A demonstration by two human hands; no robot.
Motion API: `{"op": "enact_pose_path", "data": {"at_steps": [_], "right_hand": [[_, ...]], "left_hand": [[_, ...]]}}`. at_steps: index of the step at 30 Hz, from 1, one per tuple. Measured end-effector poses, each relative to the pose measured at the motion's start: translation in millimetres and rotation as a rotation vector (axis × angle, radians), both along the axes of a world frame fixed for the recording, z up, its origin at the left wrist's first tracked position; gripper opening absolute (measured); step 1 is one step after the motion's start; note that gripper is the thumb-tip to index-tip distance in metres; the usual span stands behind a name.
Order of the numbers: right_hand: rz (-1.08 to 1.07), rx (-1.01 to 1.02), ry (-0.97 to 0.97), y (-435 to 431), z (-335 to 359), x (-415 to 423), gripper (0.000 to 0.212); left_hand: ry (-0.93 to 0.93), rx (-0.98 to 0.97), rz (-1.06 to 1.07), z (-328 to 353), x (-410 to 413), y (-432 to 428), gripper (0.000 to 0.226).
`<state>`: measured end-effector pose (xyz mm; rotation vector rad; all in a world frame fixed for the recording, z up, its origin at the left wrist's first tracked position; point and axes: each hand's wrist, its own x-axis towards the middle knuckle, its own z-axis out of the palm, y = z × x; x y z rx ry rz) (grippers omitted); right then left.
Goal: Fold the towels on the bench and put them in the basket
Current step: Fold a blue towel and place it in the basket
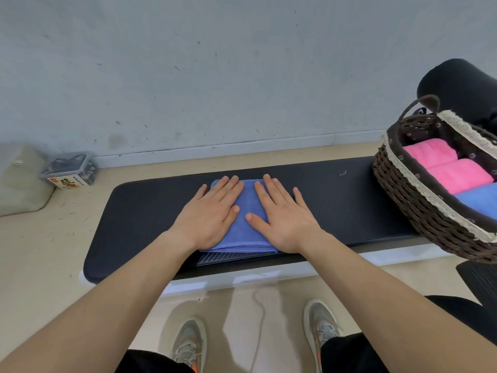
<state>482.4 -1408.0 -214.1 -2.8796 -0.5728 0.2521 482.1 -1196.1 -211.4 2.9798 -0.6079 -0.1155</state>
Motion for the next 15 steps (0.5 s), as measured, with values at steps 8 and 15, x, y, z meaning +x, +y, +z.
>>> {"op": "enact_pose_path", "data": {"at_steps": [8, 15], "right_hand": [[-0.004, 0.057, 0.018, 4.4, 9.1, 3.6, 0.082], [-0.011, 0.105, -0.08, 12.2, 29.8, 25.9, 0.081]], "left_hand": [[0.001, -0.374, 0.165, 14.3, -7.8, -9.0, 0.066], [0.186, -0.276, 0.644, 31.6, -4.3, -4.3, 0.049]]}}
